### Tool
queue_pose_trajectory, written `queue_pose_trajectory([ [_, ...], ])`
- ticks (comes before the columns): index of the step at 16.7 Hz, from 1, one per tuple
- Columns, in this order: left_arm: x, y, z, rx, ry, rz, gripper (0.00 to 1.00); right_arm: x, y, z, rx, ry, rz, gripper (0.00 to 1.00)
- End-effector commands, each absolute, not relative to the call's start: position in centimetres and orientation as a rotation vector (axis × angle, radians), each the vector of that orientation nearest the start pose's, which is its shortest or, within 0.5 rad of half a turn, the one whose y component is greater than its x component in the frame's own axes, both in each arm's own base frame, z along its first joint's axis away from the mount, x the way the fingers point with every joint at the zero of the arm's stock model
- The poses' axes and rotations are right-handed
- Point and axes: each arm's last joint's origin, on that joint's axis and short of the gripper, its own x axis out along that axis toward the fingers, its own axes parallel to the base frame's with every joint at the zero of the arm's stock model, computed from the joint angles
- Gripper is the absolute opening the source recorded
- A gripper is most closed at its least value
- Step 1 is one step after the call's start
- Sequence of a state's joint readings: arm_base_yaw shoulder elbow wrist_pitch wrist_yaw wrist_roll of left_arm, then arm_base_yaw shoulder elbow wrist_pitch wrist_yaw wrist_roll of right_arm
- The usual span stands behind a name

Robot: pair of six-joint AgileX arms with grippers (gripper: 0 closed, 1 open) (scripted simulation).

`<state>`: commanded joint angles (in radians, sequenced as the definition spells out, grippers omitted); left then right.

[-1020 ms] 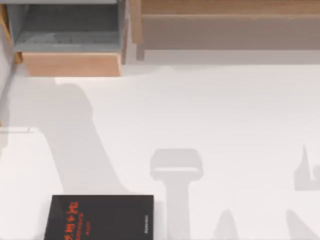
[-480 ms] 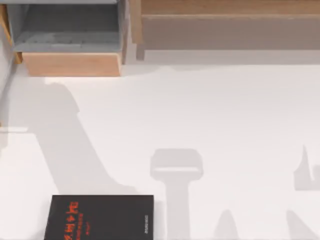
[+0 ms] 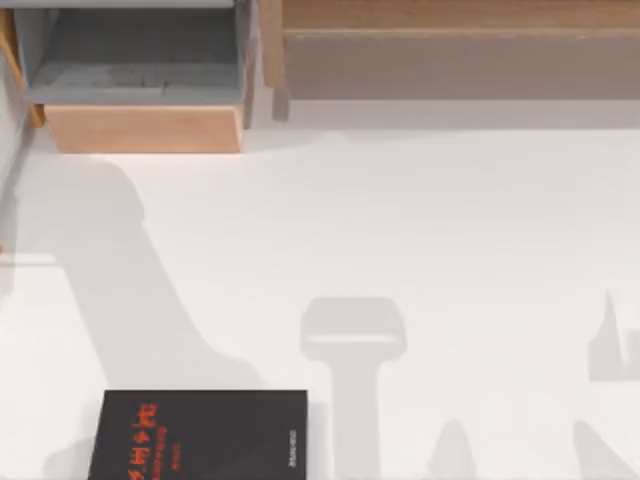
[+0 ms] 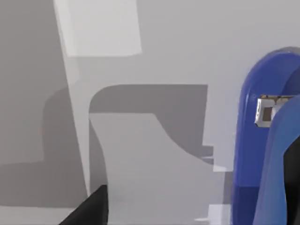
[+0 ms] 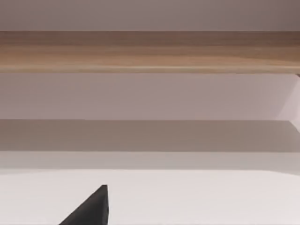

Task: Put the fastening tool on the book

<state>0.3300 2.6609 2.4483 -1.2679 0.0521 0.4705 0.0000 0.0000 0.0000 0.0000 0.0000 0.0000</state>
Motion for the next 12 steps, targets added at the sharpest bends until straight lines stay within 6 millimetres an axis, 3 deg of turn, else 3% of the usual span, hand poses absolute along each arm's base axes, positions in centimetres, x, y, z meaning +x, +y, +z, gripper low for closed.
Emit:
queue_pose_trajectory([
  [2, 49.11, 17.43, 13.05, 0.096, 1.468, -0.102, 1.00, 10.57, -0.12, 16.00, 0.000, 0.000, 0.000, 1.00],
  [12, 49.11, 17.43, 13.05, 0.096, 1.468, -0.102, 0.25, 10.57, -0.12, 16.00, 0.000, 0.000, 0.000, 1.00],
])
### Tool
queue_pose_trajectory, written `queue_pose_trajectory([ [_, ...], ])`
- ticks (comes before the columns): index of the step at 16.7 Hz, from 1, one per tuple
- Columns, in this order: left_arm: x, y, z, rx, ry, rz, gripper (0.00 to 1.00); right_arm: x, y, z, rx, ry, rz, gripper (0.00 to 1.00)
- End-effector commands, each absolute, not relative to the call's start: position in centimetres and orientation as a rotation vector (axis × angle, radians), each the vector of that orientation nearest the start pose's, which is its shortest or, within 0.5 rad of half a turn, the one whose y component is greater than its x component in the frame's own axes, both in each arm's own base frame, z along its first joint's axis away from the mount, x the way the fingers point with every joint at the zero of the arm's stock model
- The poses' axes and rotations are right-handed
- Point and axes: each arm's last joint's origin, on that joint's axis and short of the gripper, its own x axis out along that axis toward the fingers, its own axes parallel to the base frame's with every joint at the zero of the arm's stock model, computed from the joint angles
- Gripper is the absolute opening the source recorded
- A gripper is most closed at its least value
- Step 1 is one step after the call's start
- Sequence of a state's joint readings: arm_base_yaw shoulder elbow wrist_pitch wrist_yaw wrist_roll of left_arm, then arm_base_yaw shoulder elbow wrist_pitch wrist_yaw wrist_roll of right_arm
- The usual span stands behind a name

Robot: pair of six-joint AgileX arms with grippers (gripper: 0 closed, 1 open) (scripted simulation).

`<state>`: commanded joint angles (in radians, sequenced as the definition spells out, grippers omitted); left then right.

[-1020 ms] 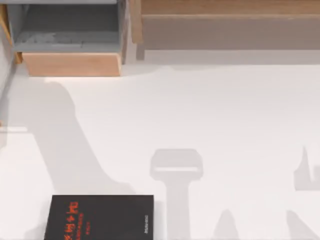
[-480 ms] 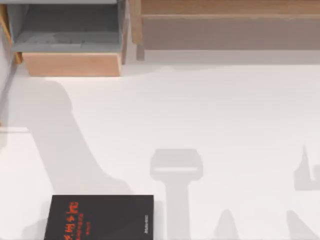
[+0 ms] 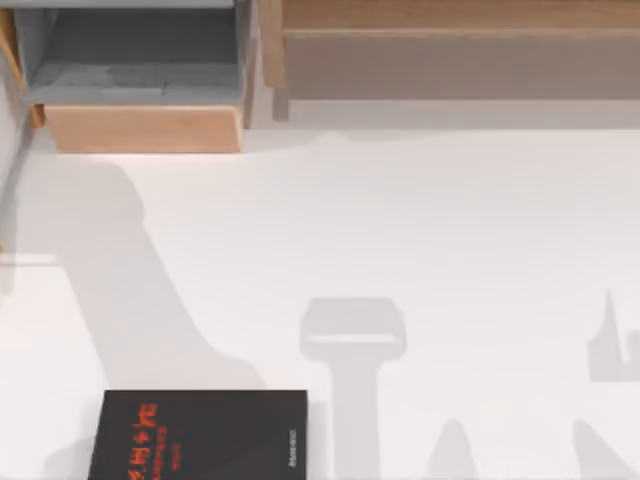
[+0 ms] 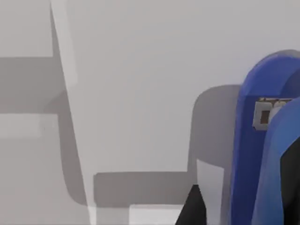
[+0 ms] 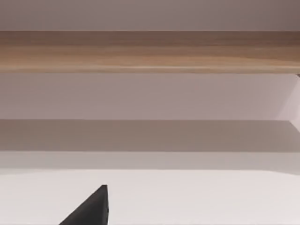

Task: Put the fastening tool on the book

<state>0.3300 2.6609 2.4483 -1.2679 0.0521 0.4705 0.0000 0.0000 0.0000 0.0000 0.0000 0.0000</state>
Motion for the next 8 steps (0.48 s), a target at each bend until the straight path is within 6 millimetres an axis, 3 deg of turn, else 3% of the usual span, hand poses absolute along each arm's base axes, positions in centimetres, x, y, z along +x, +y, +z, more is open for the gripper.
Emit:
queue_pose_trajectory([
  [3, 49.11, 17.43, 13.05, 0.096, 1.468, -0.102, 0.02, 10.57, -0.12, 16.00, 0.000, 0.000, 0.000, 1.00],
  [8, 49.11, 17.43, 13.05, 0.096, 1.468, -0.102, 0.00, 10.57, -0.12, 16.00, 0.000, 0.000, 0.000, 1.00],
])
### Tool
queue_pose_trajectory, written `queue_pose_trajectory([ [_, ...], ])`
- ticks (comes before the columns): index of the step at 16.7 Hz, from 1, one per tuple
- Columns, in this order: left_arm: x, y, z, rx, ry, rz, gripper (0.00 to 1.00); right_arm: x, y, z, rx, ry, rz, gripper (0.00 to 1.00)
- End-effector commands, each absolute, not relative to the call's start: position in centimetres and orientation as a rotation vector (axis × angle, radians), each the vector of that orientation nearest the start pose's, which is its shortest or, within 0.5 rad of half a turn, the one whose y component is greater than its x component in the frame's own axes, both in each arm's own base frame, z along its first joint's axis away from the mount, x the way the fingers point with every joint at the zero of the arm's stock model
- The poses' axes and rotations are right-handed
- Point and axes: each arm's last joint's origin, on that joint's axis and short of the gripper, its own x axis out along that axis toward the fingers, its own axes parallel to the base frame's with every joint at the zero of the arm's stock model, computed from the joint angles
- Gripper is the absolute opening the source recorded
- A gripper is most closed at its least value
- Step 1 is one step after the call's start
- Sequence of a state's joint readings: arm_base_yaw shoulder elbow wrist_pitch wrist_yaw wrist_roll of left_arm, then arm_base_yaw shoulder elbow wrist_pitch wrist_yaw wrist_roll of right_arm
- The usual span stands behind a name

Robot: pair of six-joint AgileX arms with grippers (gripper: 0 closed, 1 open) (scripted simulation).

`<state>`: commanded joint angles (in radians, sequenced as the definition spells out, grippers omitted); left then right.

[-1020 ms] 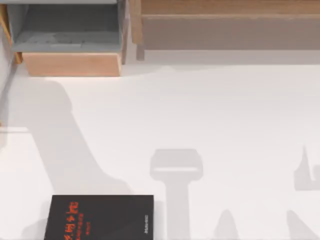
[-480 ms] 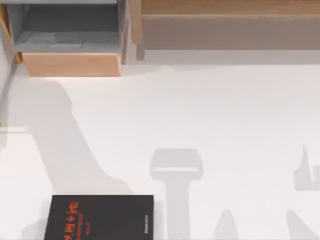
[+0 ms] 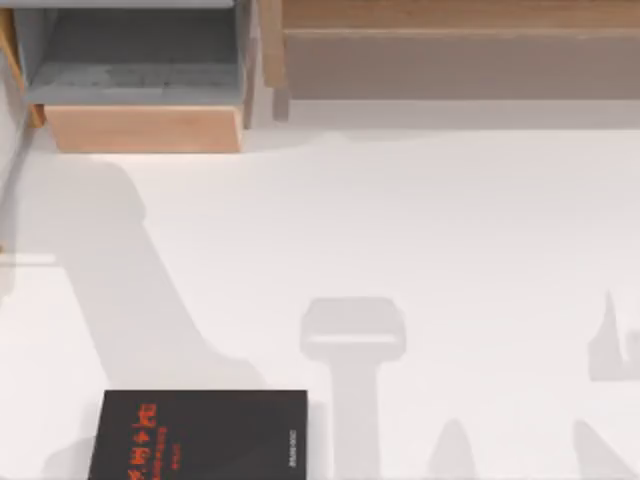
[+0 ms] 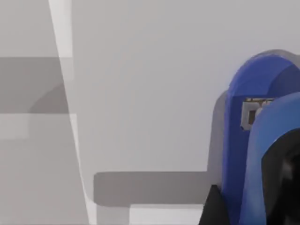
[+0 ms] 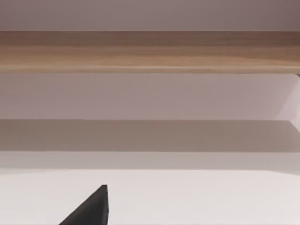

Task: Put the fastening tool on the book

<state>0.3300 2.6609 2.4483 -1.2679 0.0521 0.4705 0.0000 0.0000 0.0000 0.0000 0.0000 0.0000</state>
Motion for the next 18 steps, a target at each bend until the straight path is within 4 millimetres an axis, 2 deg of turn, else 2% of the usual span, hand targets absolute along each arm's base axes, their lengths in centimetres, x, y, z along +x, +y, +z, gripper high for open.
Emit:
queue_pose_trajectory([
  [5, 49.0, 17.6, 13.2, 0.095, 1.466, -0.099, 0.00, 10.6, -0.1, 16.0, 0.000, 0.000, 0.000, 1.00],
  [7, 48.8, 17.6, 14.4, 0.096, 1.452, -0.085, 0.00, 10.6, -0.1, 16.0, 0.000, 0.000, 0.000, 1.00],
  [9, 48.2, 17.6, 16.7, 0.094, 1.422, -0.054, 0.00, 10.6, -0.1, 16.0, 0.000, 0.000, 0.000, 1.00],
  [13, 46.0, 16.2, 23.6, 0.074, 1.311, 0.027, 0.00, 10.6, -0.1, 16.0, 0.000, 0.000, 0.000, 1.00],
  [15, 44.4, 14.6, 27.0, 0.052, 1.250, 0.054, 0.00, 10.6, -0.1, 16.0, 0.000, 0.000, 0.000, 1.00],
  [18, 41.7, 10.4, 31.0, 0.008, 1.179, 0.057, 0.00, 10.6, -0.1, 16.0, 0.000, 0.000, 0.000, 1.00],
])
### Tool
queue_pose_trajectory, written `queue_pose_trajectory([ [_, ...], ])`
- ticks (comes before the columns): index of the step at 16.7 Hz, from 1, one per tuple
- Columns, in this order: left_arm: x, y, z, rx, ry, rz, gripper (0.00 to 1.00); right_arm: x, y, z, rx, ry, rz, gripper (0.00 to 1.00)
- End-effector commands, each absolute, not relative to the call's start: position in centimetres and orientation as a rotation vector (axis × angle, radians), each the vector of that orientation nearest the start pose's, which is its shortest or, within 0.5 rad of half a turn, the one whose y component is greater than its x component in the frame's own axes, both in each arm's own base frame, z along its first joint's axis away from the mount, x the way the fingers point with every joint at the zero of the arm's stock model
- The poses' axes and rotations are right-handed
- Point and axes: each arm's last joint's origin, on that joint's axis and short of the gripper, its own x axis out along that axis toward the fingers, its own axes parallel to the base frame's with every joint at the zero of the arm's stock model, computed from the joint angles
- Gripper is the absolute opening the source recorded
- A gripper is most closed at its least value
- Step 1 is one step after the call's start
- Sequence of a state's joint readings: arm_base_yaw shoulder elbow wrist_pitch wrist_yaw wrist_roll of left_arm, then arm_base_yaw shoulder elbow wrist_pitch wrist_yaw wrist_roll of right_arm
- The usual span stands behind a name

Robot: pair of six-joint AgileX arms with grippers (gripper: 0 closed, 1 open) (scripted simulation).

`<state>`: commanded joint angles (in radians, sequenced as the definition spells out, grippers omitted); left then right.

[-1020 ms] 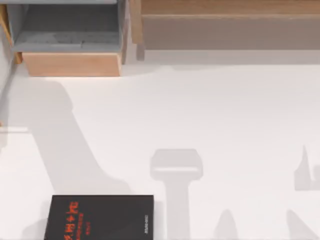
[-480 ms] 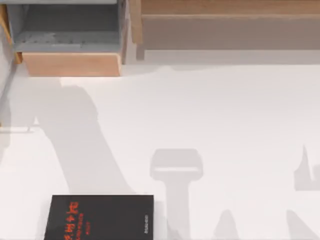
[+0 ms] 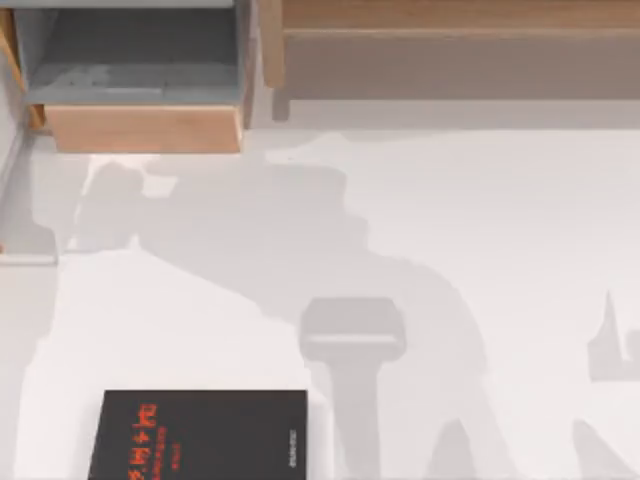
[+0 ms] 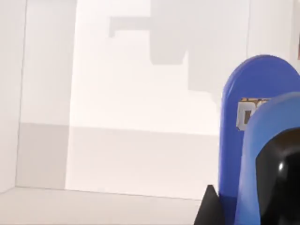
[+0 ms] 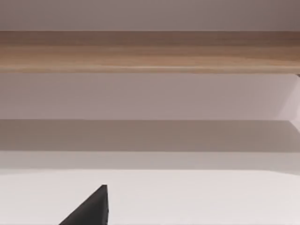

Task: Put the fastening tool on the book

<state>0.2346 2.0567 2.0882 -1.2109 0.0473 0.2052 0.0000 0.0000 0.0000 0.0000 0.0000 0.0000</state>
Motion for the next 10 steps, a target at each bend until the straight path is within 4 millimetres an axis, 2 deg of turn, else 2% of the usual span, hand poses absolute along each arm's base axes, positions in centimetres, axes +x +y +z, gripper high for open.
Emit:
queue_pose_trajectory([
  [2, 39.7, 6.8, 32.4, -0.027, 1.159, 0.034, 0.00, 10.6, -0.1, 16.0, 0.000, 0.000, 0.000, 1.00],
  [5, 36.5, 0.7, 32.1, -0.079, 1.193, -0.009, 0.00, 10.6, -0.1, 16.0, 0.000, 0.000, 0.000, 1.00],
  [7, 34.2, -3.2, 30.4, -0.103, 1.257, -0.030, 0.00, 10.6, -0.1, 16.0, 0.000, 0.000, 0.000, 1.00],
  [10, 30.0, -8.7, 26.6, -0.096, 1.381, -0.034, 0.00, 10.6, -0.1, 16.0, 0.000, 0.000, 0.000, 1.00],
])
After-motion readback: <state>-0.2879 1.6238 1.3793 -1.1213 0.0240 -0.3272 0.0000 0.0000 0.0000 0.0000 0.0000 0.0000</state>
